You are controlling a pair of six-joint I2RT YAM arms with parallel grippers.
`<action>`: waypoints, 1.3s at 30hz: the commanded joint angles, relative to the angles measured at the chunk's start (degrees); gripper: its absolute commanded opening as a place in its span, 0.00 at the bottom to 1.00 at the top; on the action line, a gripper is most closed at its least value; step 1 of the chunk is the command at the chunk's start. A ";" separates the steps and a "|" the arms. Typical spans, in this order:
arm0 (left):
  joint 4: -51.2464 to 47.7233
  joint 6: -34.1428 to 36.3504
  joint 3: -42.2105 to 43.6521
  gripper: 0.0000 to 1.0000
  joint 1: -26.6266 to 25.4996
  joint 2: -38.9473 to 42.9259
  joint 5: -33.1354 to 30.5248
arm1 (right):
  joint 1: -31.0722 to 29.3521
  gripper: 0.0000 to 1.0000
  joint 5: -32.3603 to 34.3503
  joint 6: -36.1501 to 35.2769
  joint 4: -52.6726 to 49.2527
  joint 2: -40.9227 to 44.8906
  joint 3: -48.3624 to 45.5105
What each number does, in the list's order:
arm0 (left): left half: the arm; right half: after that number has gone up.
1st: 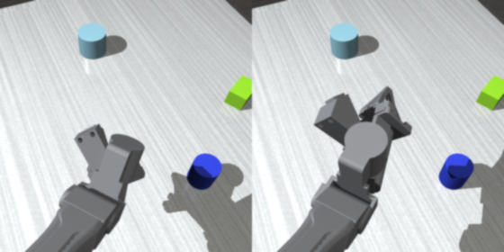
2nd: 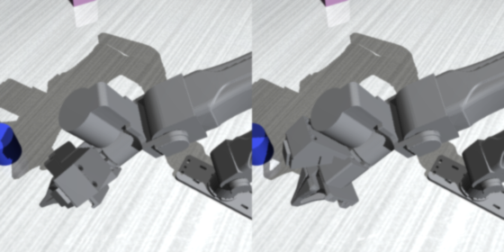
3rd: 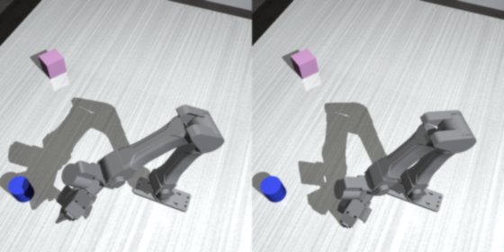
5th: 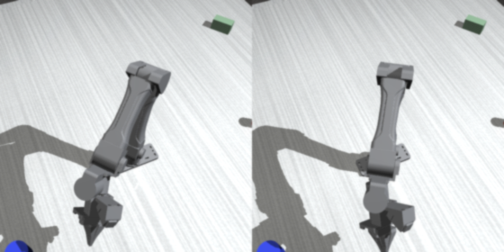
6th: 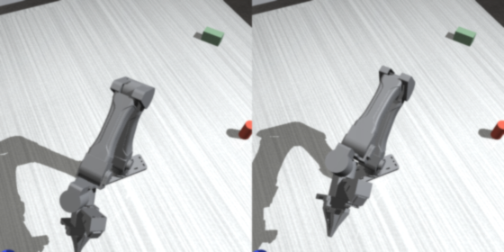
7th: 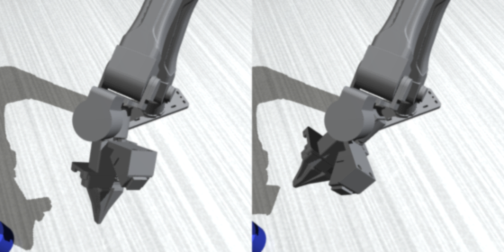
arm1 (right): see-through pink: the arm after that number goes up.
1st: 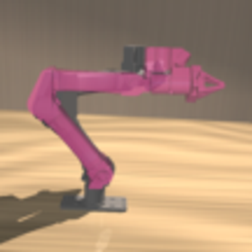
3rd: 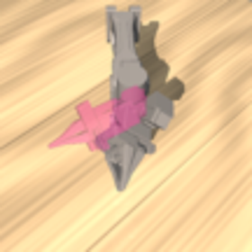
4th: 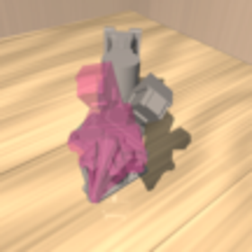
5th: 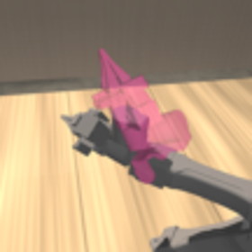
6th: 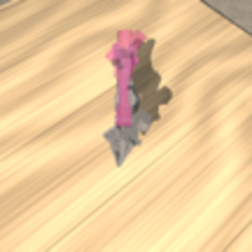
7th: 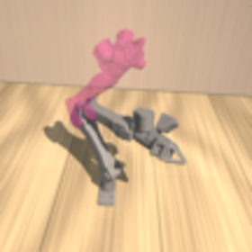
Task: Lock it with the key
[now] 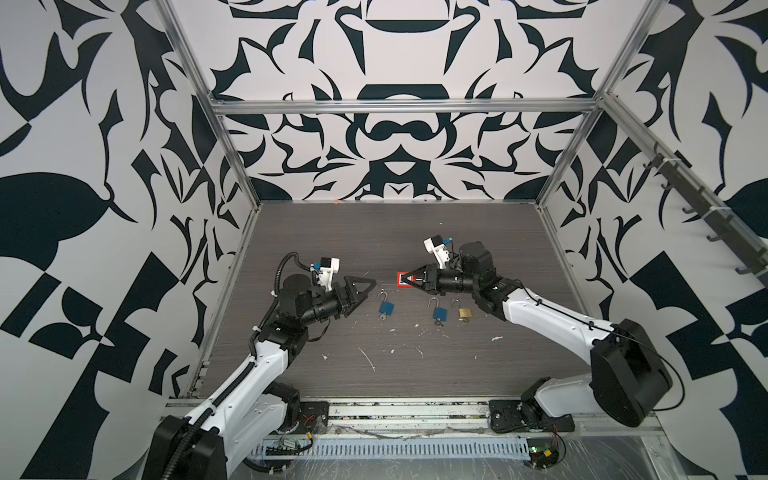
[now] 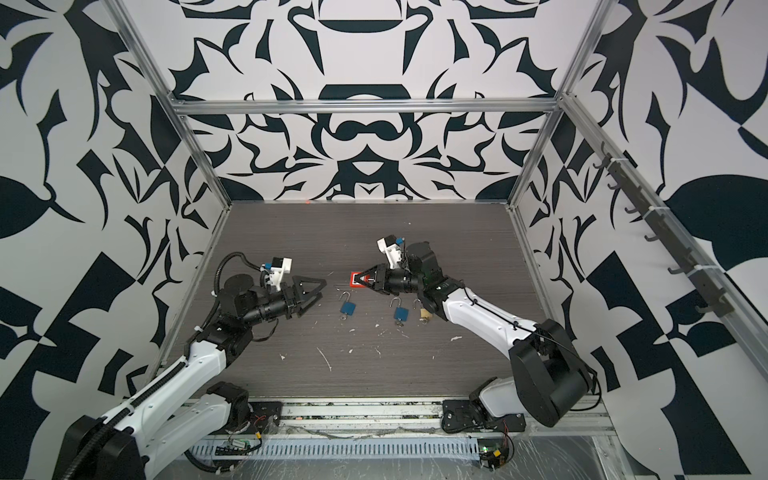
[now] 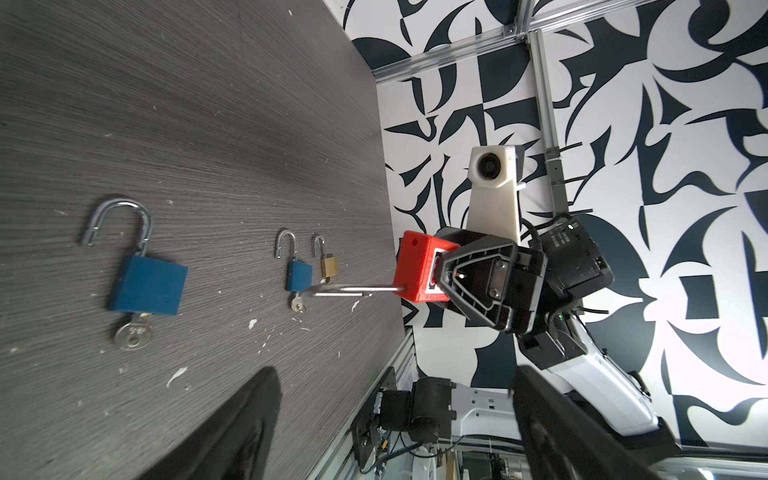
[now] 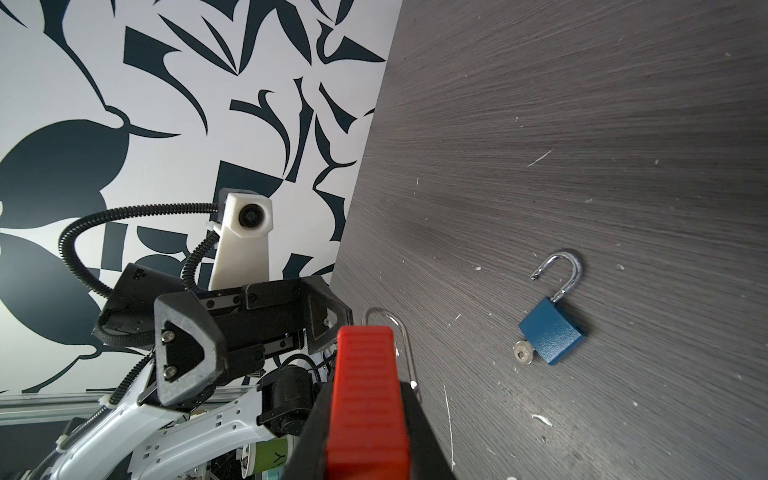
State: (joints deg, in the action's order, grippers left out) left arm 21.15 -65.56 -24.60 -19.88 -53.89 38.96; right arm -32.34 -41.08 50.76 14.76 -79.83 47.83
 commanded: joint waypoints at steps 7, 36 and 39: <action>22.80 -12.10 4.49 0.87 0.56 -7.27 4.97 | -1.06 0.00 -4.46 -3.38 5.16 0.90 2.21; 21.23 -16.44 6.30 0.78 0.54 -8.94 7.63 | -2.85 0.00 1.36 -5.93 4.77 3.37 1.87; 24.27 -18.74 7.01 0.77 0.54 -10.07 7.36 | -3.86 0.00 1.99 -7.41 5.07 2.87 2.24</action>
State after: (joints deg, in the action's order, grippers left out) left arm 42.09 -81.06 -18.94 -19.51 -63.05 45.28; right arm -35.07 -40.40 46.24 17.34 -79.05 47.81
